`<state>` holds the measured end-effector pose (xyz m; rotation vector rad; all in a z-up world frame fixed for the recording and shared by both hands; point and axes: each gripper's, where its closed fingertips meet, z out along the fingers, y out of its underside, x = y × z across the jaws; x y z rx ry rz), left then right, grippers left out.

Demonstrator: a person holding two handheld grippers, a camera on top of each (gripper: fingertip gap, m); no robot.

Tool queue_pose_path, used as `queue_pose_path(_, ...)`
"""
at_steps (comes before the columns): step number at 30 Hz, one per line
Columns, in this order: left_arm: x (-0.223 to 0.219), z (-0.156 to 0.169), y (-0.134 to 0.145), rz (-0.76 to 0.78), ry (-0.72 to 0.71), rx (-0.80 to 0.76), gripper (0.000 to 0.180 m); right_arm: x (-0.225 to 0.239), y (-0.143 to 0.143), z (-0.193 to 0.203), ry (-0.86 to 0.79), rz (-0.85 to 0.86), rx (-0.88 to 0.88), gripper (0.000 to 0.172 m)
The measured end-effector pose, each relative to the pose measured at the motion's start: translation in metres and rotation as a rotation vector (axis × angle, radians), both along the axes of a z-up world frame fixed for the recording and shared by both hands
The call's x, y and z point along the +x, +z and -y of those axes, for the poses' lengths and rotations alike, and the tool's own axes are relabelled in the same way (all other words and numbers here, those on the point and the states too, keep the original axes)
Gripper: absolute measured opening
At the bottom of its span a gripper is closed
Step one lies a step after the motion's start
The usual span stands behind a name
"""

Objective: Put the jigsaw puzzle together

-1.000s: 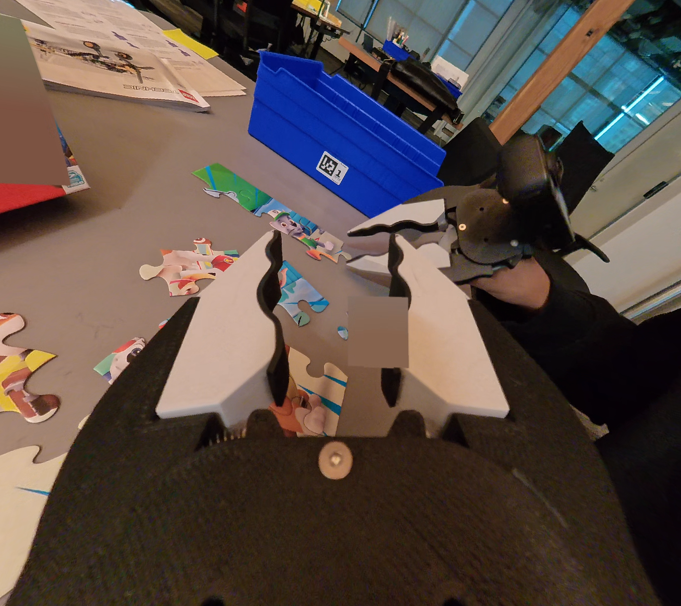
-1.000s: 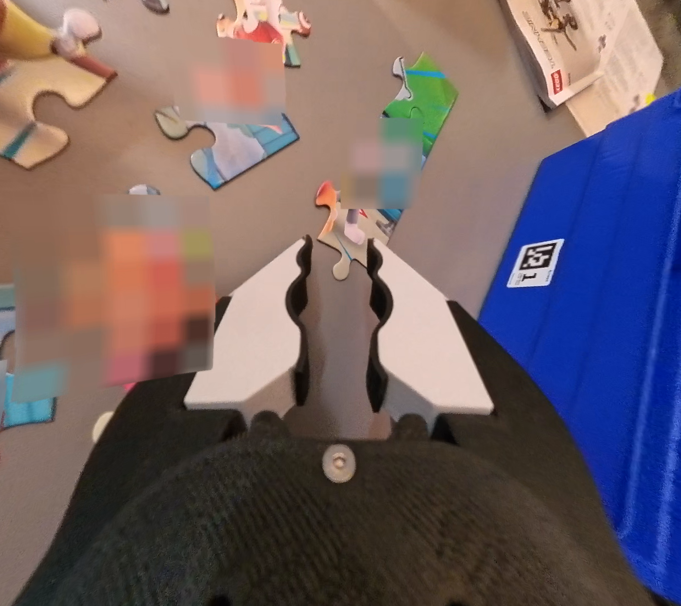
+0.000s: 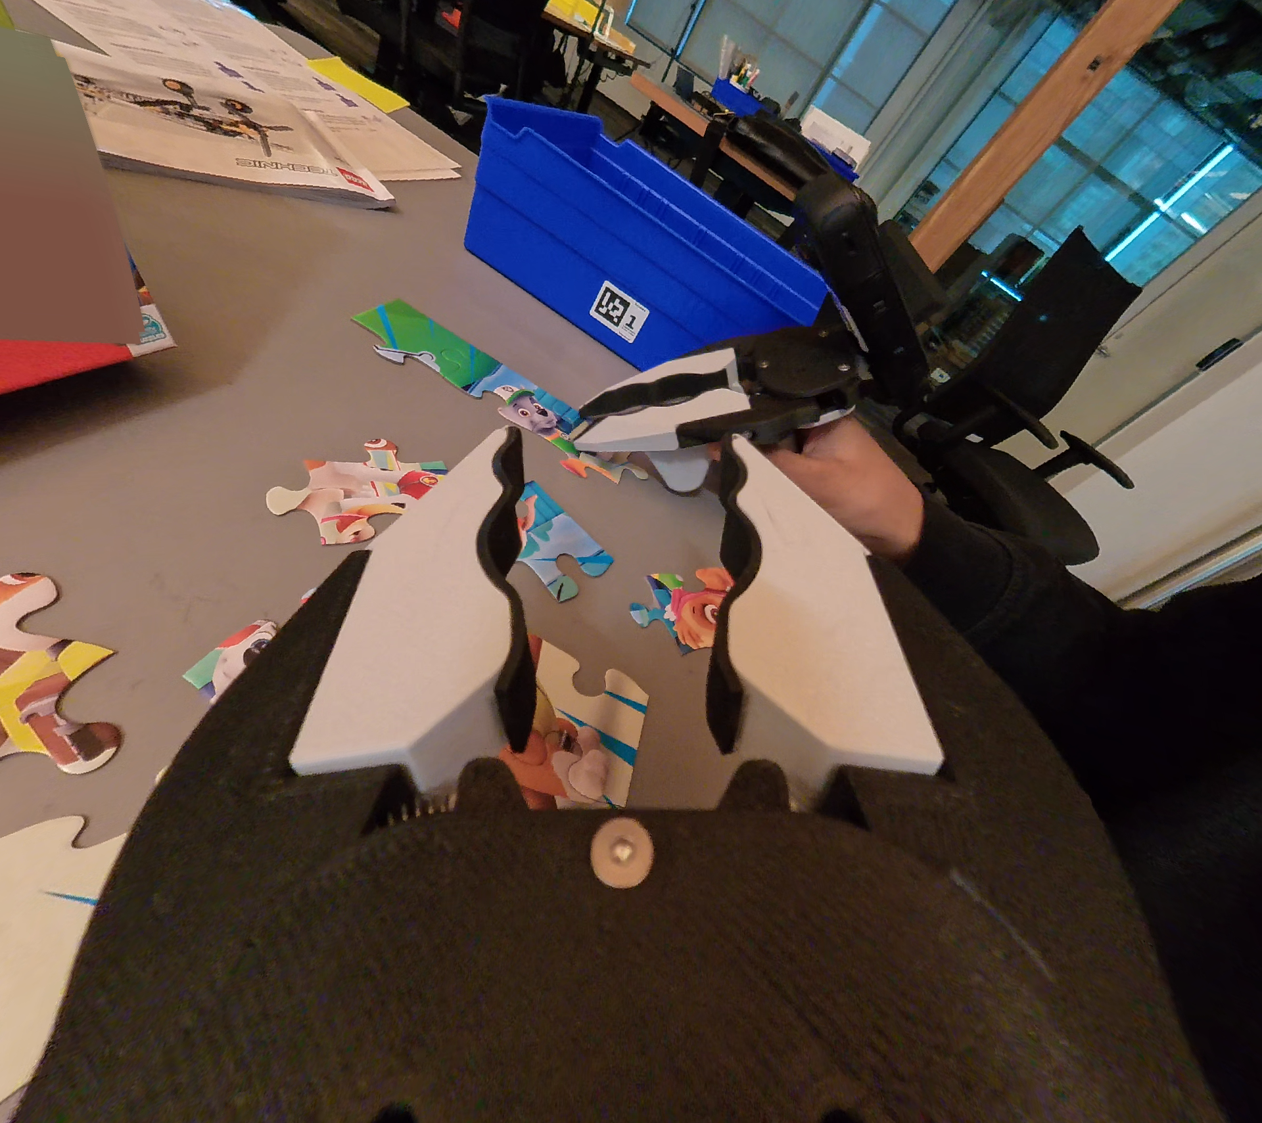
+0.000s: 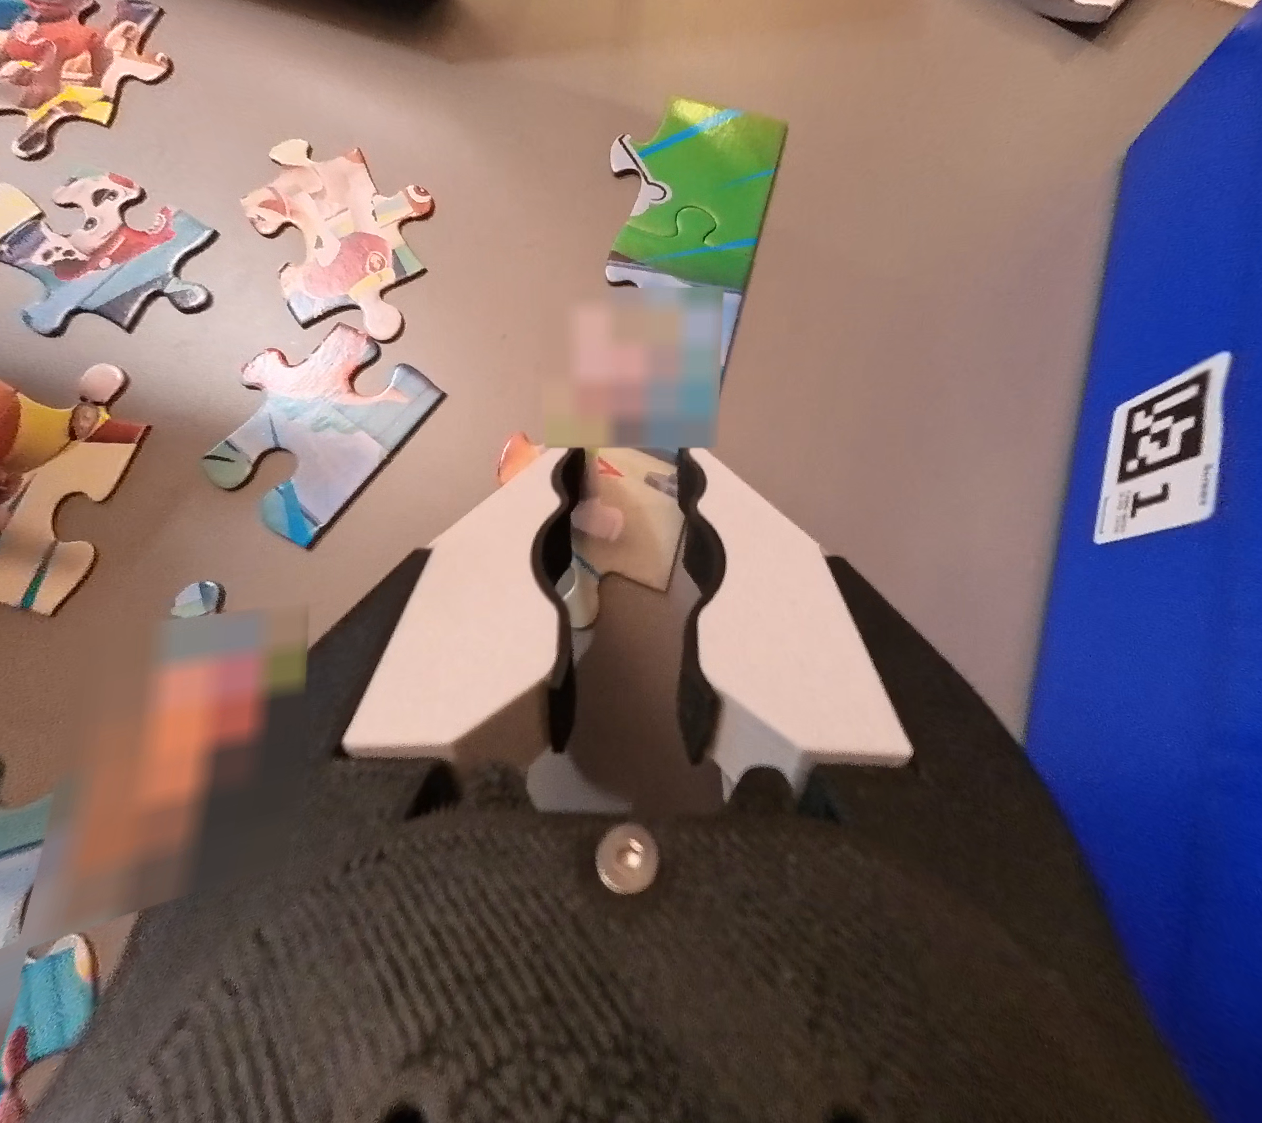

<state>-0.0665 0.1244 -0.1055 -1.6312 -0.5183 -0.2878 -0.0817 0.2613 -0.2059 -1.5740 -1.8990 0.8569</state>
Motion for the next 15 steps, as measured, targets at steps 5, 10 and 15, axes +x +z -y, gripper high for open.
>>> queue_pose_path(5,-0.001,0.001,0.001,0.001,0.003,0.004,0.056,0.009,0.000,0.001,-0.016,-0.008,0.012,0.028)
queue_pose_path(10,0.000,0.000,0.000,-0.003,0.003,0.001,0.056,0.017,0.000,0.004,-0.036,-0.011,0.011,0.029)
queue_pose_path(15,-0.001,0.001,0.000,-0.005,0.006,0.000,0.056,0.021,-0.001,0.010,-0.027,-0.008,0.031,0.036)
